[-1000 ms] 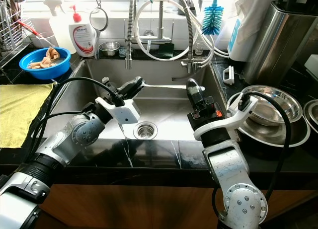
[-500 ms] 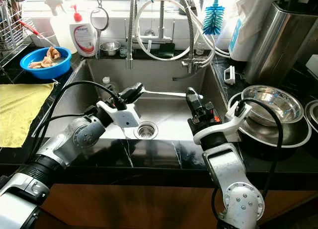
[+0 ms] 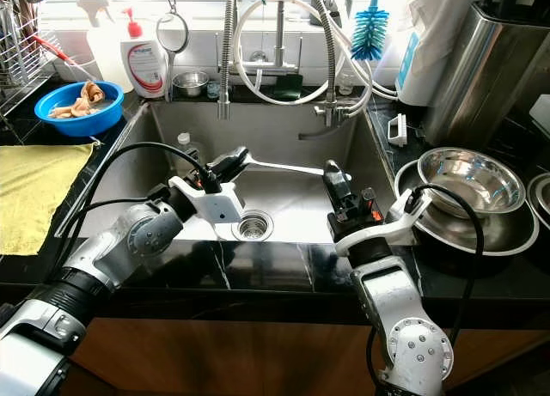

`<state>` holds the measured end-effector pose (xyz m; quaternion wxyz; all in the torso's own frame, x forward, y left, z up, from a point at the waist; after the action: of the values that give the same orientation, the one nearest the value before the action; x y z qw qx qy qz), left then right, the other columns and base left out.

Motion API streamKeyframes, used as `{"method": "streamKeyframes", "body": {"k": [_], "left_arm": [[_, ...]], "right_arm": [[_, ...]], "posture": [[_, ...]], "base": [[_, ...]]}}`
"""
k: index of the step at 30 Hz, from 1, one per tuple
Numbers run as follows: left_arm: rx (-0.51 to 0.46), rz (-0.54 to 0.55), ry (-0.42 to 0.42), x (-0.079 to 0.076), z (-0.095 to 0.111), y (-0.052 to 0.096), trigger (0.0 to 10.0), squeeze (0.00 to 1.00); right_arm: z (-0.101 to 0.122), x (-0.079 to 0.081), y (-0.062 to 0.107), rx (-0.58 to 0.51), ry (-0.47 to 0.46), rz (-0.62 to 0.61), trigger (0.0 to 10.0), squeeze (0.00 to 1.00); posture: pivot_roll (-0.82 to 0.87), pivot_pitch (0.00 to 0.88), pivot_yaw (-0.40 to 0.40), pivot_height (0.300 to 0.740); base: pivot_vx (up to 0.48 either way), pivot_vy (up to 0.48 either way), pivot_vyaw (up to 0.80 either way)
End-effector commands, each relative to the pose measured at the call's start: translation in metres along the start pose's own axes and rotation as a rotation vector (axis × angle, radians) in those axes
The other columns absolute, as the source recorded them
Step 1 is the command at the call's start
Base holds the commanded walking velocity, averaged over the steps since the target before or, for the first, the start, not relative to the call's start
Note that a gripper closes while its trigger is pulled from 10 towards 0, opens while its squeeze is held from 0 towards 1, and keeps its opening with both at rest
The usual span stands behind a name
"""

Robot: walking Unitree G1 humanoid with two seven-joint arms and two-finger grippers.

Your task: Kitchen organization

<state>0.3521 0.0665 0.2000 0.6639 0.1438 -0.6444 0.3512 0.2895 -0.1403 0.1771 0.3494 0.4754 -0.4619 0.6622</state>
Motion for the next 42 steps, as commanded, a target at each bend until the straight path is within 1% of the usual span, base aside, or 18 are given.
{"method": "streamKeyframes", "body": {"k": [1, 4, 5, 30, 31, 42], "left_arm": [[-0.024, 0.083, 0.024, 0.016, 0.003, -0.004, 0.0, 0.0], [-0.024, 0.083, 0.024, 0.016, 0.003, -0.004, 0.0, 0.0], [-0.024, 0.083, 0.023, 0.016, 0.003, -0.004, 0.0, 0.0], [-0.024, 0.083, 0.023, 0.016, 0.003, -0.004, 0.0, 0.0], [0.016, 0.045, -0.016, 0.007, -0.004, 0.002, 10.0, 0.0], [0.016, 0.045, -0.016, 0.007, -0.004, 0.002, 10.0, 0.0]], "right_arm": [[-0.05, 0.012, 0.025, 0.061, 0.077, -0.112, 10.0, 0.0], [-0.05, 0.012, 0.025, 0.061, 0.077, -0.112, 10.0, 0.0], [-0.05, 0.012, 0.025, 0.059, 0.088, -0.109, 10.0, 0.0], [-0.05, 0.012, 0.025, 0.059, 0.088, -0.109, 10.0, 0.0], [-0.029, 0.015, 0.024, -0.032, 0.137, -0.089, 10.0, 0.0], [-0.029, 0.015, 0.024, -0.032, 0.137, -0.089, 10.0, 0.0]], "posture": [[0.0, 0.0, -0.11, 0.719], [0.0, 0.0, -0.11, 0.719], [0.0, 0.0, 0.0, 0.719], [0.0, 0.0, 0.0, 0.719], [0.0, 0.0, -0.081, 0.719], [0.0, 0.0, -0.081, 0.719]], "base": [[0.0, 0.0, 0.0], [0.0, 0.0, 0.0], [0.0, 0.0, 0.0], [0.0, 0.0, 0.0], [0.0, 0.0, 0.0], [0.0, 0.0, 0.0]]}}
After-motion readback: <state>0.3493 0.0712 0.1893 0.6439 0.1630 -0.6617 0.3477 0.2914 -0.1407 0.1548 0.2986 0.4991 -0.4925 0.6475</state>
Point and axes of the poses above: a point about 5 cm out from each wrist's last joint towards the gripper, its own y axis pointing back from the gripper into the wrist, its own z axis along the axis of the wrist's last joint, x = y × z, the point moved 2 cm from there along -y, pointing out of the wrist towards the gripper, and after that the axes turned 8 degrees about -y, right-handed, at the moved point
